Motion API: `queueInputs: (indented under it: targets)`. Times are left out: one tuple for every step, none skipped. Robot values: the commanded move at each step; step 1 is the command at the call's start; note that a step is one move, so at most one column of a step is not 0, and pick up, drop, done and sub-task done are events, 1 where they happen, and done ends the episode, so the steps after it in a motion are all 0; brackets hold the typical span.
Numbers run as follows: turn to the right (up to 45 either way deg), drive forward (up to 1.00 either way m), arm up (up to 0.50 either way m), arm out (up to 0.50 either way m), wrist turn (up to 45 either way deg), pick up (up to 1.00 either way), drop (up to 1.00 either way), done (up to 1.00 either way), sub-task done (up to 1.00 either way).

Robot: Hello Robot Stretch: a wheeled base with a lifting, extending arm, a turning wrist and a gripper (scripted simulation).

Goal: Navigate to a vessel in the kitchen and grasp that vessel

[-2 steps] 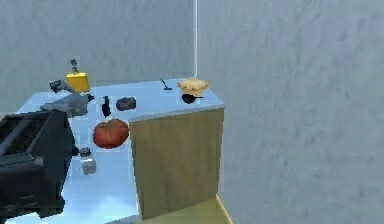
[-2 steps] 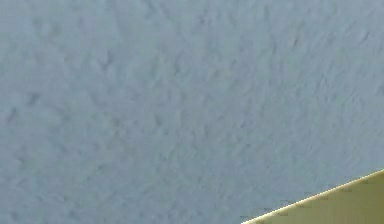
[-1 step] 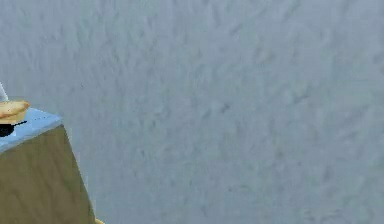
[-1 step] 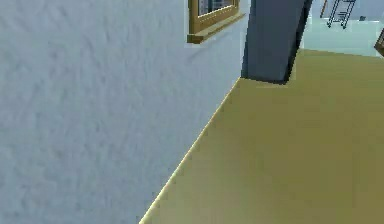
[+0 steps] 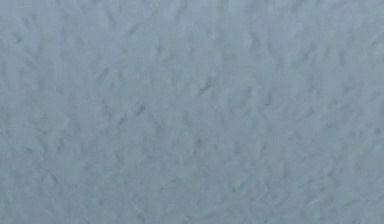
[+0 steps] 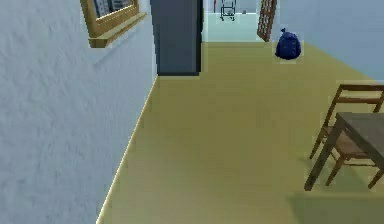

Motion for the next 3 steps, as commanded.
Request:
queueInputs:
  targets:
    - [0.0, 0.3, 0.0, 0.0, 0.0, 0.0, 0.0, 0.0, 0.0]
    - [-45.0, 0.0, 0.0, 0.0, 0.0, 0.0, 0.0, 0.0, 0.0]
    - [-30.0, 0.0, 0.0, 0.0, 0.0, 0.0, 0.0, 0.0, 0.0]
